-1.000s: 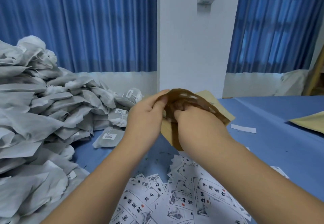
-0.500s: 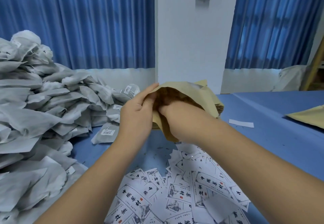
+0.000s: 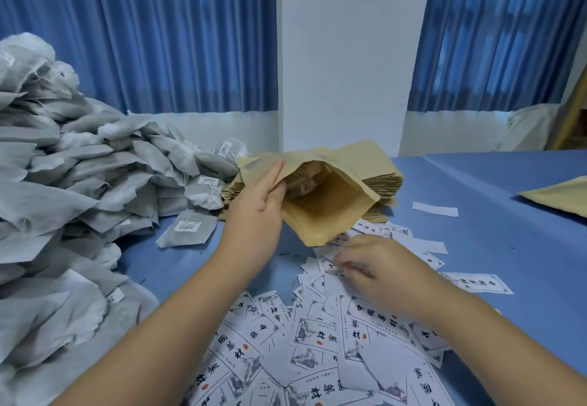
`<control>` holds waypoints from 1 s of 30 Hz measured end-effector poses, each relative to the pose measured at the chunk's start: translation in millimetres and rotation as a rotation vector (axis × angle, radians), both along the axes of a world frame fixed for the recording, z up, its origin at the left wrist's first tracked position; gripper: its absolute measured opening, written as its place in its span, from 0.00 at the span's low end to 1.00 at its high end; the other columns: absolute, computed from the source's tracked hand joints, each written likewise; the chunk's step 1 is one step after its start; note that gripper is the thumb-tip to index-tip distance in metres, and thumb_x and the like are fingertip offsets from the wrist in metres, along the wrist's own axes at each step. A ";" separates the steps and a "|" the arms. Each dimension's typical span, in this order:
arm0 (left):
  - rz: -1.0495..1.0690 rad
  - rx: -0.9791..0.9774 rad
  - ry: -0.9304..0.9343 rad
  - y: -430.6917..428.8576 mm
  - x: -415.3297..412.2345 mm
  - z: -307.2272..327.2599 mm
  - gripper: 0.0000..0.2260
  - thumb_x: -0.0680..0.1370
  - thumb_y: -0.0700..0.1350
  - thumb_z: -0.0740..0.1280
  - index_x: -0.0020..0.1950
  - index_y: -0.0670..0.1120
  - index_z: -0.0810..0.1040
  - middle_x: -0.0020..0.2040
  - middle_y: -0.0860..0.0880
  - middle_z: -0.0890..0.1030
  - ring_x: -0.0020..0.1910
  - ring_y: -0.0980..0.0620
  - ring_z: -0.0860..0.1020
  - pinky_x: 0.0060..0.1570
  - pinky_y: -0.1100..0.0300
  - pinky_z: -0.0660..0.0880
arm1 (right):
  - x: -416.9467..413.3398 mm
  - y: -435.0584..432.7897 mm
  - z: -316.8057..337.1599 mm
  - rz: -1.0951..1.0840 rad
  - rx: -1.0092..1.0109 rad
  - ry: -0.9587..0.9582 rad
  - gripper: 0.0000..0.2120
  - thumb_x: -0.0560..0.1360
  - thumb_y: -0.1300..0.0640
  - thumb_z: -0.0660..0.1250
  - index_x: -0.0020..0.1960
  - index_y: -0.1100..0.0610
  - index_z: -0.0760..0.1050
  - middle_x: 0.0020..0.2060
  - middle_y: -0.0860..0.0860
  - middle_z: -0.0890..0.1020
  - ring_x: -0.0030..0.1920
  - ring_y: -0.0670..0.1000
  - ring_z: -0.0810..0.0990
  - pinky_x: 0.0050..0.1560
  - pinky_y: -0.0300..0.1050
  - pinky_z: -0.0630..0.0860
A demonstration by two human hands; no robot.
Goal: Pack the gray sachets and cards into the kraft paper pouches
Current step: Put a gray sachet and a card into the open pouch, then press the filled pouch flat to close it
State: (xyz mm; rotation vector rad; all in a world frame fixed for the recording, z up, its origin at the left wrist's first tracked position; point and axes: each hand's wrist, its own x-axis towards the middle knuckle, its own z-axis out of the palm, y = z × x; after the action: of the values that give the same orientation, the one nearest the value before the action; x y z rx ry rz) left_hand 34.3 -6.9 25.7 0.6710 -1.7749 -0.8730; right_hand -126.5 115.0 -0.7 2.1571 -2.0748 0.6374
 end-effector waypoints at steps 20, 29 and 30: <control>-0.059 0.078 0.011 1.1 -0.2 2.9 0.16 0.81 0.45 0.63 0.68 0.55 0.74 0.64 0.60 0.77 0.64 0.61 0.74 0.68 0.53 0.70 | -2.5 10.3 -0.7 0.004 0.030 -0.266 0.07 0.72 0.56 0.70 0.40 0.46 0.76 0.46 0.38 0.73 0.41 0.36 0.71 0.42 0.35 0.69; -0.020 0.127 -0.066 1.4 2.3 9.4 0.21 0.78 0.42 0.64 0.70 0.58 0.72 0.67 0.56 0.75 0.65 0.52 0.75 0.66 0.55 0.71 | 7.0 31.6 35.1 0.000 -0.536 -0.183 0.08 0.71 0.65 0.72 0.38 0.55 0.76 0.36 0.46 0.75 0.36 0.46 0.71 0.36 0.35 0.67; -0.034 0.147 -0.059 1.1 1.6 9.4 0.21 0.78 0.42 0.64 0.70 0.58 0.71 0.67 0.54 0.76 0.64 0.51 0.76 0.65 0.51 0.72 | 12.0 33.5 38.5 0.016 -0.627 -0.178 0.08 0.71 0.65 0.71 0.38 0.55 0.76 0.36 0.47 0.75 0.34 0.47 0.72 0.35 0.38 0.69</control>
State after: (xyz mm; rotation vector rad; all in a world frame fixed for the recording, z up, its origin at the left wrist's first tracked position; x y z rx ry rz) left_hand 35.8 -5.8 35.1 0.7705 -1.7916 -1.0238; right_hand -114.5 148.5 37.8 1.7993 -1.6135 1.3117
